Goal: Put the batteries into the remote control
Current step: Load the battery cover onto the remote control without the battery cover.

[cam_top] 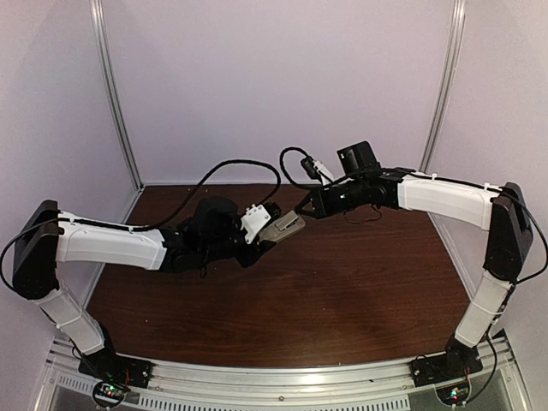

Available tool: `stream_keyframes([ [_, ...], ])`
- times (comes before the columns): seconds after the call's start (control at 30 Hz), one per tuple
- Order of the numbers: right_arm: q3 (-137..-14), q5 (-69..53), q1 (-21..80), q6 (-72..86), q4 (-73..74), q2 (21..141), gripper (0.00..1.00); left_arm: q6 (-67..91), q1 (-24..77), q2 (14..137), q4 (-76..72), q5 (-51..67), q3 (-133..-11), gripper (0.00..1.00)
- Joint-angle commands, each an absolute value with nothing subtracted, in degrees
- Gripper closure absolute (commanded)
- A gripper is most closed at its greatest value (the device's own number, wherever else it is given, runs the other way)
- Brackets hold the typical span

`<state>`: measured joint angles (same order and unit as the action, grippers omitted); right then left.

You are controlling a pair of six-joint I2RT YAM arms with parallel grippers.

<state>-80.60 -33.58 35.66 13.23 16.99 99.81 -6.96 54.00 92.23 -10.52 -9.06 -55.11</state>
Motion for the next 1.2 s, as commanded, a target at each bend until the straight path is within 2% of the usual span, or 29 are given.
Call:
stream_keyframes([
  [0.0, -79.7, -33.0, 36.0, 12.2, 17.4, 98.9, 1.0, -6.8, 53.7, 90.3, -14.4, -9.8, -55.9, 1.0],
  [0.77, -79.8, -31.5, 38.0, 12.7, 16.6, 100.6, 0.99, -7.3, 53.6, 89.4, -15.2, -10.5, -55.6, 1.0],
  [0.93, -80.6, -29.9, 38.0, 11.9, 18.0, 100.8, 0.81, -7.6, 53.7, 88.2, -16.5, -10.5, -54.7, 1.0],
  [1.17, -82.2, -28.8, 37.6, 11.3, 19.1, 100.5, 0.74, -7.7, 53.7, 87.8, -16.6, -10.4, -54.3, 1.0],
])
